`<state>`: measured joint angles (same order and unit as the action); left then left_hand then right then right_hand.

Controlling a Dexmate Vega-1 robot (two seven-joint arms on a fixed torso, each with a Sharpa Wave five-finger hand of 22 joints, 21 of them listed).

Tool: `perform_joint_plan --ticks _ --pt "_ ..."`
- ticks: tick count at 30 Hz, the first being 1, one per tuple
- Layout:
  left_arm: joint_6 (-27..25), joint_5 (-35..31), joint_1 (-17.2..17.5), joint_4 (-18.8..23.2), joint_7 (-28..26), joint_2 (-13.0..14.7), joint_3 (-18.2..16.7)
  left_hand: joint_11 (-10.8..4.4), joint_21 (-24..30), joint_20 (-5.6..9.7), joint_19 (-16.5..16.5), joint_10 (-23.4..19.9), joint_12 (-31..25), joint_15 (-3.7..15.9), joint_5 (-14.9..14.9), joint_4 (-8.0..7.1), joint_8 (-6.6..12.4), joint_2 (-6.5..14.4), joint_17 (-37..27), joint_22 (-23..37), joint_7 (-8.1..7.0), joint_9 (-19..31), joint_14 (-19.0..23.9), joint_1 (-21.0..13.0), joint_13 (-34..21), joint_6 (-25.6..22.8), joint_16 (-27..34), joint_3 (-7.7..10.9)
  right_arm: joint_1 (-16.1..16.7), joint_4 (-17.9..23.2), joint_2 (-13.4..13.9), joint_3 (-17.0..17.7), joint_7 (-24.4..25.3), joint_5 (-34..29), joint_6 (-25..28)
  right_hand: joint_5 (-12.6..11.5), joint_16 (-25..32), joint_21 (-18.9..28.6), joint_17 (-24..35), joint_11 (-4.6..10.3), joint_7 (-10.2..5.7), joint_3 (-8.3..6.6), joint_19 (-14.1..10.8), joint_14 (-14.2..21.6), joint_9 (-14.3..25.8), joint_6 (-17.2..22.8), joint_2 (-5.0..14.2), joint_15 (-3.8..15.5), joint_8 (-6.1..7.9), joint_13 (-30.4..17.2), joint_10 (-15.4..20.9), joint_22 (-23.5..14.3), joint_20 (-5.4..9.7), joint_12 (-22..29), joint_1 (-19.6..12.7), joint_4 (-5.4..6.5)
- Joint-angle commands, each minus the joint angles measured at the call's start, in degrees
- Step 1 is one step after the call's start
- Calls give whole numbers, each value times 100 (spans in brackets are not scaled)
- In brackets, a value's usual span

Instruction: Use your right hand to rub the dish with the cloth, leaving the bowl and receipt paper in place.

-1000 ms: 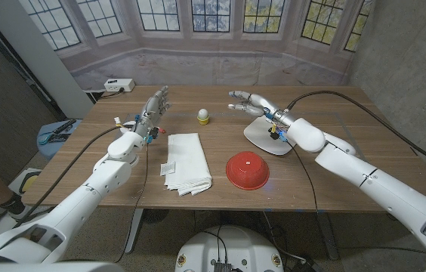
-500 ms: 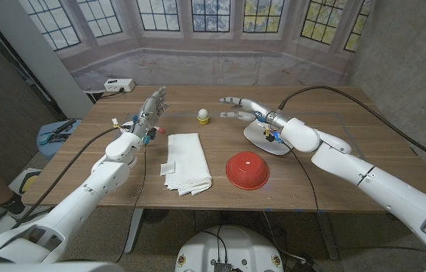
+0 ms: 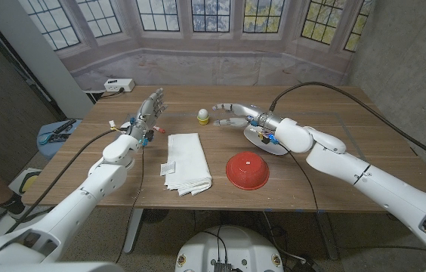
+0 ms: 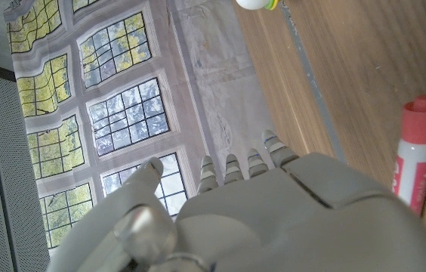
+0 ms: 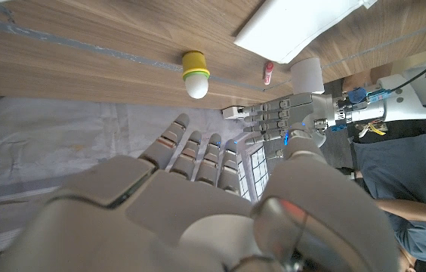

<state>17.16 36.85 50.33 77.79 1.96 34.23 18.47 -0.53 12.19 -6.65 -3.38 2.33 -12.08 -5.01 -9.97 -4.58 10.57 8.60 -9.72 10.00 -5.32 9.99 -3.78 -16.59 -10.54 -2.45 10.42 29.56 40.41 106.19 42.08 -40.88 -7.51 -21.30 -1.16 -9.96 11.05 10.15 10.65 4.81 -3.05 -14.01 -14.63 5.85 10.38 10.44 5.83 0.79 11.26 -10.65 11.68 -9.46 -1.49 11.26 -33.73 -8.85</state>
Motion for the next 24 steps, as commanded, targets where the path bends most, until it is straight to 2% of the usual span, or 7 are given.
perform_joint_plan --ticks 1,6,15,19,24 --pt "-18 32 13 -30 7 -27 2 -10 3 -31 -40 -15 -17 -21 -13 26 19 0 -16 22 20 16 49 30 -6 -38 14 5 -100 359 31 -279 -313 -777 289 -36 20 19 16 -36 -13 -10 -18 0 15 105 -17 -38 35 -12 134 -19 -90 33 -86 -38" --pt "-20 53 -12 -80 44 -64 24 -13 3 -29 -51 -27 -18 -21 -13 28 19 0 -16 23 27 17 63 36 -7 -47 16 9 -84 456 29 -328 -397 -1021 360 -37 32 20 16 -30 -8 -9 9 13 12 187 -25 -18 53 -7 245 -16 -4 55 -95 -32" --pt "-7 53 -63 -131 116 -87 57 -1 -4 -61 -50 -24 -11 -24 -12 31 14 2 -17 24 29 17 68 48 -7 -49 11 17 -109 453 -11 -380 -569 -1110 194 -43 58 24 8 -9 -8 -28 35 79 9 289 -42 21 70 -2 406 -13 11 83 -160 -54" --pt "4 142 -90 -171 212 -132 52 0 -6 -61 -52 -33 -12 -28 -12 32 12 2 -18 24 37 17 75 53 -8 -50 12 20 -172 328 -31 -441 -562 -1100 -192 -49 95 38 2 24 -26 -34 23 195 7 409 -85 62 93 1 552 -11 -2 103 -215 -71" --pt "18 155 -134 -233 297 -163 85 2 -7 -57 -58 -40 -11 -33 -12 34 11 2 -18 24 37 18 73 59 -8 -53 8 23 -239 224 -94 -506 -660 -1176 -393 -52 113 52 -2 23 -30 -37 -8 263 6 489 -117 80 106 1 636 -11 -6 111 -252 -81"
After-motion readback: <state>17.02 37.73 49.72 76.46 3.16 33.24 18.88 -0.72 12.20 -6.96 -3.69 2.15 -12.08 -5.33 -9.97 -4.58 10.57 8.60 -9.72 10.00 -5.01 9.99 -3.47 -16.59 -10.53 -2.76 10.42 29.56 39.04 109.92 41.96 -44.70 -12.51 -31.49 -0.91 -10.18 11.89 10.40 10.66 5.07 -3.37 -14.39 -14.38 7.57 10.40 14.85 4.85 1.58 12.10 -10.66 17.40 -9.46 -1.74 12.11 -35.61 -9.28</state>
